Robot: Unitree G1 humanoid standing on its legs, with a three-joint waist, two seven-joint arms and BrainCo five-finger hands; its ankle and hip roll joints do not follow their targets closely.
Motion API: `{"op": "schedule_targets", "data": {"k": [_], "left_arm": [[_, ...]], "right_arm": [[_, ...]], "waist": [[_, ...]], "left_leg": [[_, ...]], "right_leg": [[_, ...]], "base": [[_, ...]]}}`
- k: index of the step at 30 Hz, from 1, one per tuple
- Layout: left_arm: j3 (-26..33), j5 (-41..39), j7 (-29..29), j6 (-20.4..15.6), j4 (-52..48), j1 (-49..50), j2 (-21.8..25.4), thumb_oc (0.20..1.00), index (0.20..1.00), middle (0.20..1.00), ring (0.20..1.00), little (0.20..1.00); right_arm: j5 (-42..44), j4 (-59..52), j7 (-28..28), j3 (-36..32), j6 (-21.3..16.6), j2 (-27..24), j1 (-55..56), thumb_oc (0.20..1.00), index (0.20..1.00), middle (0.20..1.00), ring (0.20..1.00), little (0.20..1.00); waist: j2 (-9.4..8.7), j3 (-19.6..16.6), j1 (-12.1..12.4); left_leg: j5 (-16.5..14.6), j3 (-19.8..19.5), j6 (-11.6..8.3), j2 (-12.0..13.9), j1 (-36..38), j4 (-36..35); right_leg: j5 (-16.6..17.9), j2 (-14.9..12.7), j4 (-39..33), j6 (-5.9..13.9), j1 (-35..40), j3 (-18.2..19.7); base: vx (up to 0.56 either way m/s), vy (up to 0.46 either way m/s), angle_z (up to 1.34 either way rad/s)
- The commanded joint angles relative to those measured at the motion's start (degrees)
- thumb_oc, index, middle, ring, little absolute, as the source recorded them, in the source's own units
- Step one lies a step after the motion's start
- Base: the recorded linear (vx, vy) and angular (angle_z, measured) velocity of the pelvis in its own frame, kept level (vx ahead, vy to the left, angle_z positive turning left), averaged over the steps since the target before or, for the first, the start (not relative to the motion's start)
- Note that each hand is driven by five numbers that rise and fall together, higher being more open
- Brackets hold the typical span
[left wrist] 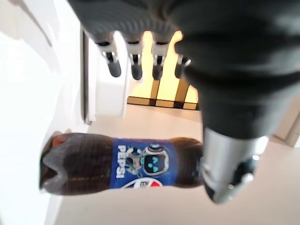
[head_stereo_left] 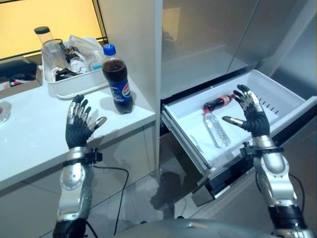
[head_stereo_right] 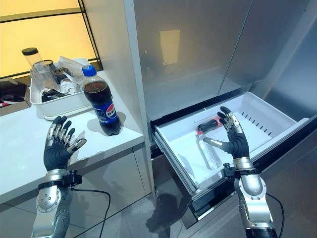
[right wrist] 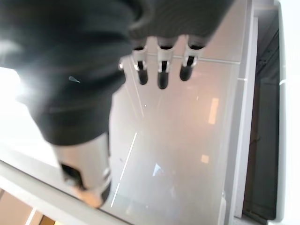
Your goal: Take the drinks into the refrigerator
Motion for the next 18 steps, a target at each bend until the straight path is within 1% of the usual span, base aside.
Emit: {"op": "schedule_targets", "data": {"k": [1,11,16,17,18], "left_arm": [[-0.1,3.2,1.1,-3.1,3.9,-4.5,4.7,1.000,1.000,1.000,1.000,1.000],[-1.0,4.7,1.6,-2.6,9.5,-8.0,6.3,1.000,1.000,1.000,1.000,1.000],[-2.3,4.8,1.3,-2.3,12.6,-10.0,6.8,1.000,1.000,1.000,1.000,1.000],[-2.9,5.0,1.2,-2.3,13.1,-10.5,7.0,1.000,1.000,1.000,1.000,1.000],[-2.9,5.0,1.2,-2.3,13.1,-10.5,7.0,1.000,1.000,1.000,1.000,1.000]], "right_arm": [[0.3,-1.5,0.4,0.1,-2.8,-0.8,-3.4,1.000,1.000,1.000,1.000,1.000],[0.7,-2.3,2.3,0.9,-2.6,-1.5,-3.5,1.000,1.000,1.000,1.000,1.000],[2.3,-4.1,4.1,1.5,-2.4,-1.6,-3.4,1.000,1.000,1.000,1.000,1.000],[2.9,-4.8,4.6,1.5,-2.5,-1.7,-3.3,1.000,1.000,1.000,1.000,1.000],[2.9,-4.8,4.6,1.5,-2.4,-1.7,-3.3,1.000,1.000,1.000,1.000,1.000]], "waist": [[-1.82,-2.4,0.3],[-1.42,-3.1,-0.4],[-0.92,-3.7,-1.3],[-0.89,-3.6,-1.6],[-0.76,-3.8,-1.6]], "left_leg": [[-3.8,-0.6,-0.90,0.6,0.9,0.0],[-4.4,0.4,-0.88,0.8,2.2,0.0],[-4.6,1.4,-0.91,0.8,3.1,0.0],[-4.1,1.7,-0.84,0.7,3.1,0.0],[-4.8,1.7,-0.84,0.8,3.4,0.0]], "right_leg": [[1.8,-3.7,0.3,6.32,1.3,-1.6],[1.4,-3.2,0.4,6.24,1.7,-0.5],[1.3,-3.0,0.6,6.19,1.9,0.3],[1.7,-3.1,0.8,6.06,1.7,0.4],[1.2,-2.9,0.7,6.18,2.0,0.5]], "base": [[0.03,0.001,-0.08],[0.02,0.001,-0.07],[0.01,-0.001,-0.11],[0.01,-0.003,-0.05],[0.01,0.001,-0.06]]}}
